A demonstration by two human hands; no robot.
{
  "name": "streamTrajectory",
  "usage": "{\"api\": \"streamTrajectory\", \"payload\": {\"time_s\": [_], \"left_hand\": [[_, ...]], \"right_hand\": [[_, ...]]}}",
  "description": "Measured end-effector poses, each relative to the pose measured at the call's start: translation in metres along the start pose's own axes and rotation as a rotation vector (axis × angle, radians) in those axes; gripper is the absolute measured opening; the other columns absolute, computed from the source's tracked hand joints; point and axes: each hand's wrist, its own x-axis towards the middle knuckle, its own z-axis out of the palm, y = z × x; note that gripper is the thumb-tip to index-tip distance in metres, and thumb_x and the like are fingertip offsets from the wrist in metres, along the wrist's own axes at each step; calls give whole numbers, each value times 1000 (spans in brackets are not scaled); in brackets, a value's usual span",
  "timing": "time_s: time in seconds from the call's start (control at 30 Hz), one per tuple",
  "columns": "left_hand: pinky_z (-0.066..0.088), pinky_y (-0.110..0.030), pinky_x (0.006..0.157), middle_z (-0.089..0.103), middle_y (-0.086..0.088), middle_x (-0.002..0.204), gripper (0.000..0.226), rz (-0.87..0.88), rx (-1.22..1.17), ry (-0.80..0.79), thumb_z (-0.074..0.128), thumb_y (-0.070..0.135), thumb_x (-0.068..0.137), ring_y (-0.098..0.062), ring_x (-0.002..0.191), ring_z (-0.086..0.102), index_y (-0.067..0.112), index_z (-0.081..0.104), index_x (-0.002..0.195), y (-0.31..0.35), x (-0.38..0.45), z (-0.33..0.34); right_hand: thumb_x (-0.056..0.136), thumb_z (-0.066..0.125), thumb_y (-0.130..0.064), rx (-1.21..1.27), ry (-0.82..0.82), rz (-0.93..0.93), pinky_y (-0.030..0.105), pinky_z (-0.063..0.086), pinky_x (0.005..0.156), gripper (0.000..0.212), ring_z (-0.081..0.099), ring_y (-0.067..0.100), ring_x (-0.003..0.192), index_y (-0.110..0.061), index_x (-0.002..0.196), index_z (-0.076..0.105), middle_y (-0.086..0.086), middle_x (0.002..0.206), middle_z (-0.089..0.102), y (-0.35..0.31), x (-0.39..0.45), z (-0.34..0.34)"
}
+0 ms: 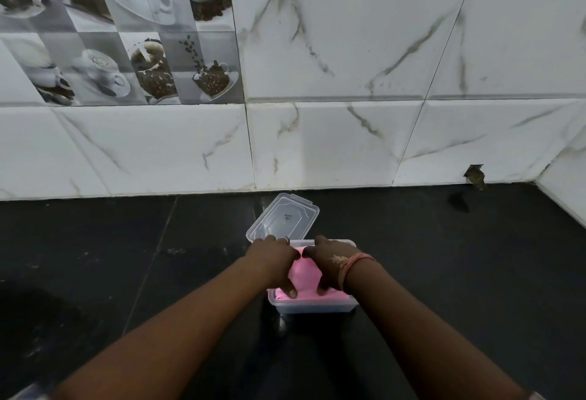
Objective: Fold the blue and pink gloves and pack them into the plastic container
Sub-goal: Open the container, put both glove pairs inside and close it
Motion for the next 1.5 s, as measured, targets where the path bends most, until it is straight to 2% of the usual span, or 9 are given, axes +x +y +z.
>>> {"api": "streamTrajectory", "payload": {"time_s": [0.2,0.33,0.47,0.67,0.73,0.93,1.1,1.27,1.5], "left_hand": [[39,-49,108,53,-10,146,84,0,190,-24,75,65,75,-35,135,45,26,52,146,13,1,15],[37,-47,108,51,-11,147,80,-54,222,12,74,56,81,-35,135,44,21,48,148,23,4,21],[39,-47,106,52,-11,145,70,-33,145,72,70,52,84,-35,134,44,24,52,145,21,-1,29],[57,-39,96,78,1,100,3,-210,-836,220,75,25,88,-16,97,71,24,77,90,-25,4,9],[58,-36,89,77,-4,91,19,-461,-1056,343,66,15,93,-23,92,74,21,71,76,-37,17,12],[53,-35,71,68,-28,107,34,-866,-1539,242,53,5,89,-33,80,63,-8,65,118,-49,50,37],[60,-53,93,66,-26,121,39,-972,-1711,328,54,9,87,-42,102,69,-4,64,123,-49,75,32],[60,-57,92,64,-27,129,46,-1000,-1879,259,50,7,87,-44,110,68,-1,64,130,-57,94,27],[56,-55,100,69,-29,122,47,-981,-2019,549,46,34,100,-44,111,68,-3,65,122,-64,89,18]], "right_hand": [[69,81,-38,-8,-121,123,55,39,108,91,39,41,133,-28,144,30,16,150,21,-4,6,30],[55,34,-72,151,-53,214,59,31,101,90,32,36,136,-40,139,32,12,155,18,-21,6,38],[75,65,-50,73,-105,180,55,34,107,81,31,39,137,-31,144,28,15,155,15,-12,5,37],[79,78,-12,353,-123,127,26,55,47,23,64,18,60,-16,100,71,9,91,70,31,11,-21],[80,72,-15,416,68,159,26,53,51,4,64,17,60,-14,84,73,6,82,74,41,23,-37],[82,68,-32,597,261,344,22,39,69,11,69,28,94,-23,78,62,10,100,74,55,81,-28],[82,69,-39,666,161,419,33,41,96,71,46,35,131,-14,143,42,15,144,49,60,127,-15],[82,68,-45,732,103,441,40,31,113,96,27,37,145,-23,157,11,14,156,36,64,157,-16],[70,13,-93,1049,152,533,50,34,114,109,52,41,127,-14,131,57,21,131,60,66,148,-30]]}}
